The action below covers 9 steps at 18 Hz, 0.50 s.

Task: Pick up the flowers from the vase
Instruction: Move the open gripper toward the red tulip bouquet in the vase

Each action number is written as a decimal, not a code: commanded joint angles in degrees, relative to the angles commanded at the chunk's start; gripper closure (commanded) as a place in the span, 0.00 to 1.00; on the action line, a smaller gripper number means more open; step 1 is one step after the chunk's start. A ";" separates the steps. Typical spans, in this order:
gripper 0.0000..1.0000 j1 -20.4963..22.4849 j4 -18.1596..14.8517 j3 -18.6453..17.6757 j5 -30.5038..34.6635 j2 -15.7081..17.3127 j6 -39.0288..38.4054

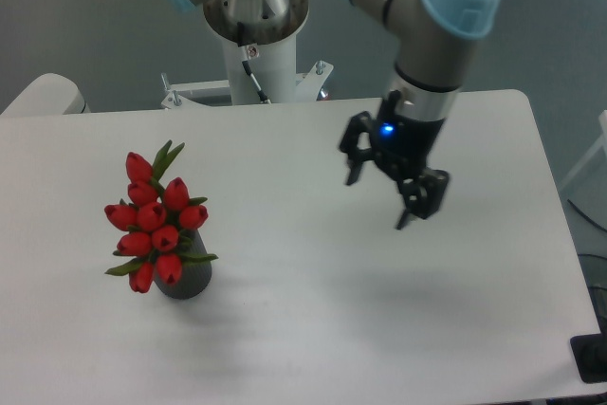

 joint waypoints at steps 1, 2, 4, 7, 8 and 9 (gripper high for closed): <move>0.00 0.52 0.70 -2.38 -1.58 1.23 -0.09; 0.00 0.79 1.05 -4.15 -3.51 1.94 -0.18; 0.00 1.14 1.23 -6.96 -8.07 2.82 -1.66; 0.00 2.46 2.55 -10.75 -18.61 3.36 -3.07; 0.00 2.55 2.73 -11.63 -21.26 3.36 -3.51; 0.00 2.46 3.34 -12.94 -22.93 3.62 -3.43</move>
